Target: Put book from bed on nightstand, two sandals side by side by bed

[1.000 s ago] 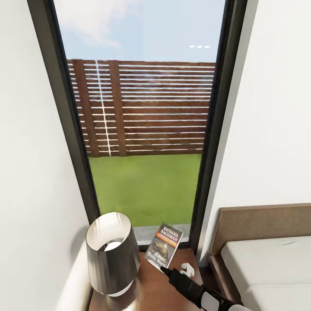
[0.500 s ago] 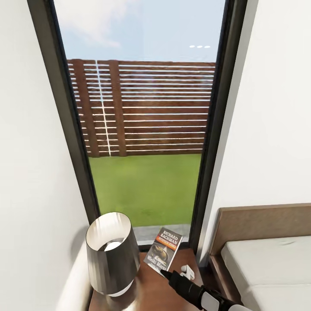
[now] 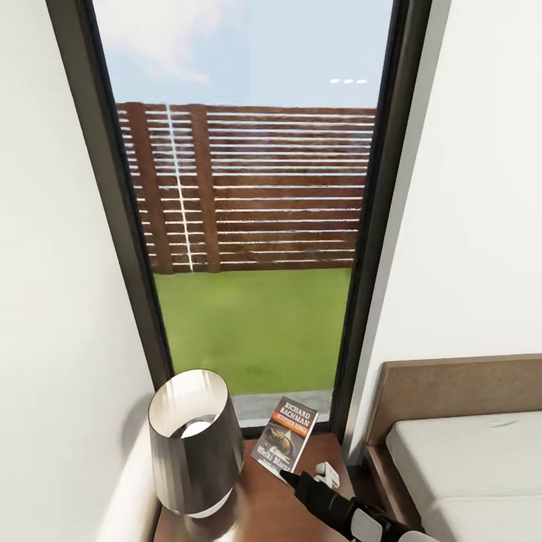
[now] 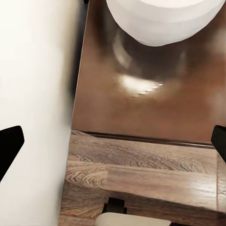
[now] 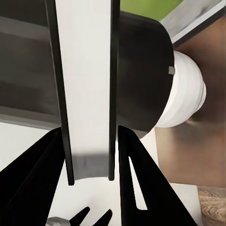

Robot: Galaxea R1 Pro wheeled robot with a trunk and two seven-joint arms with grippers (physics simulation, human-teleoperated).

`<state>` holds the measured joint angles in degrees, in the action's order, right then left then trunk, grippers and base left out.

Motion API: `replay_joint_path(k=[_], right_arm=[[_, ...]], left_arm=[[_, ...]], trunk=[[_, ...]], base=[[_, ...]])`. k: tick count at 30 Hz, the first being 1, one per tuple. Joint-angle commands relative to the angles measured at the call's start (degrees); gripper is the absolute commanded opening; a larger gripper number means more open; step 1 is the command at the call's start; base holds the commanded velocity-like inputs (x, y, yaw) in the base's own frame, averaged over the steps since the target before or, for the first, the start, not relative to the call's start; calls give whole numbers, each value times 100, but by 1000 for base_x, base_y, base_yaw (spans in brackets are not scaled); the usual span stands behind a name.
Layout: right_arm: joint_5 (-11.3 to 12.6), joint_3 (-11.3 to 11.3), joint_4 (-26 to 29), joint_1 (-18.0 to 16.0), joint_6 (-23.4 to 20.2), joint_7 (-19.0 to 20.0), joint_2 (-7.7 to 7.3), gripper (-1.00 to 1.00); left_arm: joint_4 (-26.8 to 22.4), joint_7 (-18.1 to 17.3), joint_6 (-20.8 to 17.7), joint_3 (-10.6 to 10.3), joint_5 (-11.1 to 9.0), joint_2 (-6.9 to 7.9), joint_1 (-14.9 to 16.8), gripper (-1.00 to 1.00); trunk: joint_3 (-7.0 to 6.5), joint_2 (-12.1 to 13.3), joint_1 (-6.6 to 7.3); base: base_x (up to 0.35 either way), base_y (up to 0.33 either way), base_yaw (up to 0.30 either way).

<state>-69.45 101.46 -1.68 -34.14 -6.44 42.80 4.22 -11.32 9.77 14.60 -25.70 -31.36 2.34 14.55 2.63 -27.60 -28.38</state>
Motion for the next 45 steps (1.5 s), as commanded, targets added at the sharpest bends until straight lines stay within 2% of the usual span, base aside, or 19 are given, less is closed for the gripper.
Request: replay_joint_path(k=[1, 12, 45], right_arm=[[-7, 50, 9, -5, -59, 18, 4, -100], [-7, 42, 3, -5, -26, 18, 8, -100], [-7, 41, 8, -5, -15, 12, 8, -100]], left_arm=[[-4, 32, 11, -49, -28, 3, 4, 100], [-2, 24, 8, -49, -36, 5, 4, 100], [103, 17, 7, -50, -28, 3, 5, 100]], trunk=[[13, -13, -3], [13, -13, -3], [13, -13, -3]], base=[[0, 0, 0], [-4, 0, 0], [-142, 0, 0]])
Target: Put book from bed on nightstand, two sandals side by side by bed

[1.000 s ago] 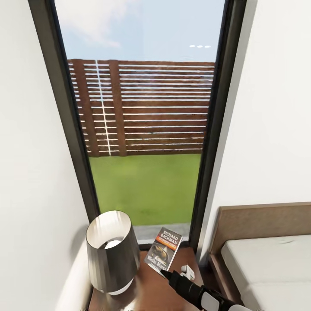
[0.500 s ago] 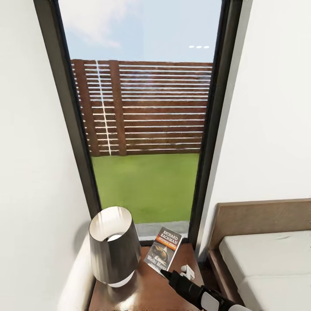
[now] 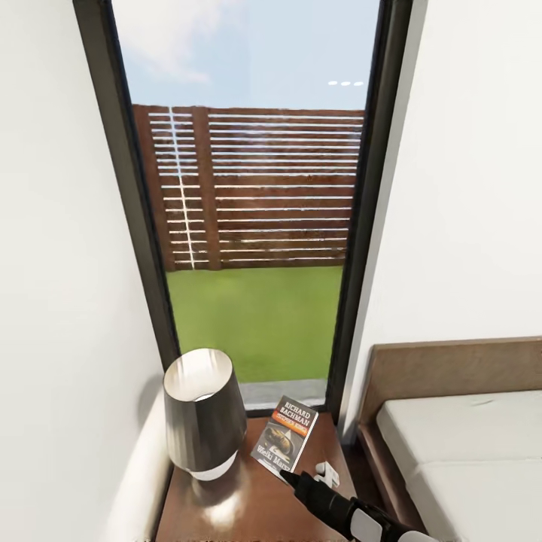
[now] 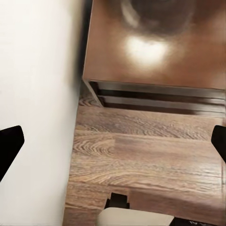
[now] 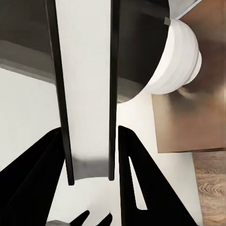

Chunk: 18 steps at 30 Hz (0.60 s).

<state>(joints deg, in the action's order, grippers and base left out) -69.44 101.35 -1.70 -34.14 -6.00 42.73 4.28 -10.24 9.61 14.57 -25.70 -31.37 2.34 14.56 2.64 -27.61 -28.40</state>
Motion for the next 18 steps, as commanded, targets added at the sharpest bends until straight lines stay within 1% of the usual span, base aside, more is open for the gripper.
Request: replay_joint_path(k=[1, 8, 10, 12, 13, 18], right_arm=[[-8, 51, 10, -5, -59, 18, 3, -100], [-8, 56, 12, -5, -65, 7, 3, -100], [-8, 58, 12, -5, -71, -47, 3, -100], [-5, 59, 9, -5, -88, -187, 5, -100], [-5, 59, 9, -5, -88, -187, 5, -100], [-6, 63, -17, -5, -110, -677, 19, -100]], left_arm=[[3, 33, 11, -50, -27, 3, 3, 100], [24, 32, 11, -50, -27, 3, 3, 100], [26, 32, 11, -50, -27, 3, 3, 100], [28, 32, 11, -50, -27, 3, 3, 100], [28, 32, 11, -50, -27, 3, 3, 100], [30, 21, 11, -50, -27, 3, 3, 100]], trunk=[[12, -12, -2], [12, -12, -2], [12, -12, -2], [12, -12, -2], [12, -12, -2], [12, -12, -2]], base=[[-73, 0, 0], [-33, 0, 0], [-14, 0, 0], [-9, 0, 0], [-8, 0, 0], [-4, 0, 0]])
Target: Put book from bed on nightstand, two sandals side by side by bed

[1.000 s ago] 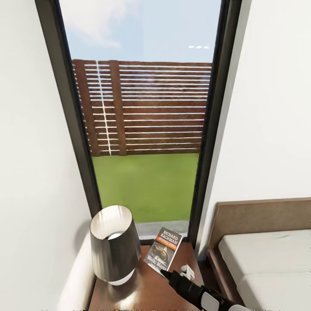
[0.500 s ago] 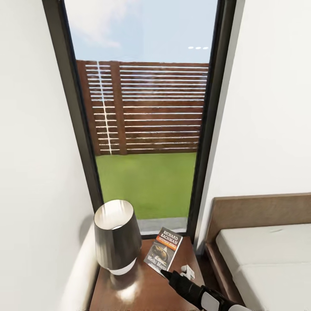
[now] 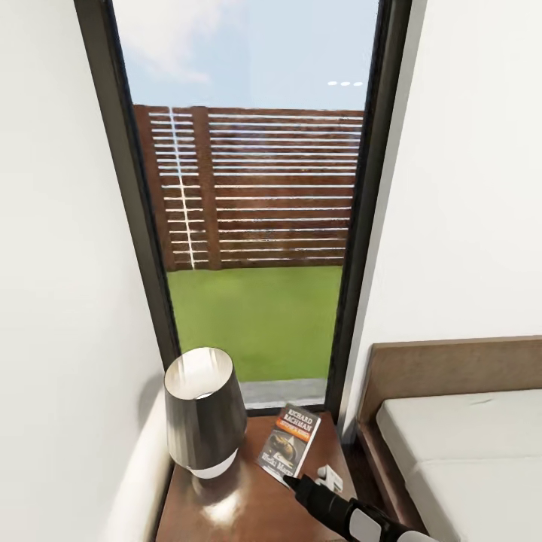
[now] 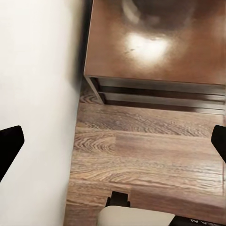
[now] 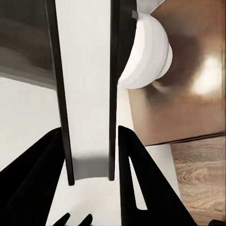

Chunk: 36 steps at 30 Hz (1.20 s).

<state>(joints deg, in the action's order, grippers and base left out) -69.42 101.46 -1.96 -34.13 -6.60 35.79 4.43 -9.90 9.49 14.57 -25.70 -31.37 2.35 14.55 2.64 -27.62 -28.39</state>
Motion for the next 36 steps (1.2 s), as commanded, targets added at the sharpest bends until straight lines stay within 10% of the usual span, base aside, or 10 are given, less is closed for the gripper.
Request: replay_joint_path(k=[1, 36], right_arm=[[-8, 53, 5, -6, -52, -56, 5, -100], [351, 56, -11, -256, -419, -927, 8, -100]], left_arm=[[-4, 30, 11, -49, -27, 3, 4, 100], [1, 9, -15, -49, -38, 3, 5, 100]], trunk=[[12, -11, -3], [12, -11, -3]], base=[[-2, 0, 0], [0, 0, 0]])
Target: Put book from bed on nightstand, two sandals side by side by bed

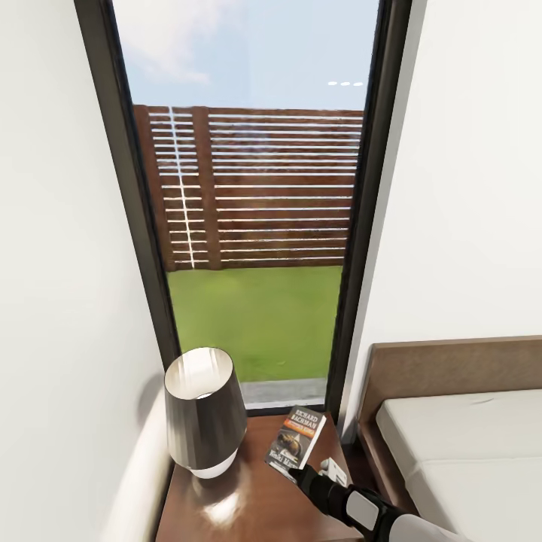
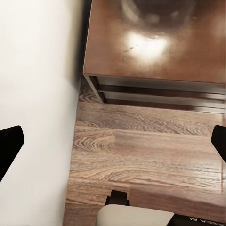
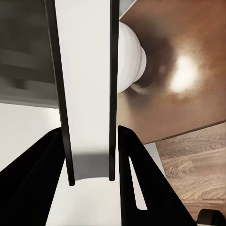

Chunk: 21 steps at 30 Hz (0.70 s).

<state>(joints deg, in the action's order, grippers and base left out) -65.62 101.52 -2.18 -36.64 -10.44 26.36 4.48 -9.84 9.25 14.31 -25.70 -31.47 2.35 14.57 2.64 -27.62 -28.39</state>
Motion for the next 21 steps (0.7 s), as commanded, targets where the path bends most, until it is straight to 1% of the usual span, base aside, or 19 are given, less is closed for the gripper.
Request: replay_joint_path(k=[1, 9, 21], right_arm=[[-29, 49, 10, -6, -33, 15, 4, -100], [-29, 38, 1, -9, -32, 9, 19, -100], [-30, 35, -2, -10, -64, 9, 18, -100]], left_arm=[[-4, 33, 11, -49, -27, 3, 3, 100], [-4, 27, 6, -49, -27, 3, 4, 100], [-3, 24, 5, -49, -26, 3, 3, 100]], trunk=[[12, -11, -3], [43, -11, -3], [144, -11, -3]], base=[[0, 0, 0], [0, 0, 0], [0, 0, 0]])
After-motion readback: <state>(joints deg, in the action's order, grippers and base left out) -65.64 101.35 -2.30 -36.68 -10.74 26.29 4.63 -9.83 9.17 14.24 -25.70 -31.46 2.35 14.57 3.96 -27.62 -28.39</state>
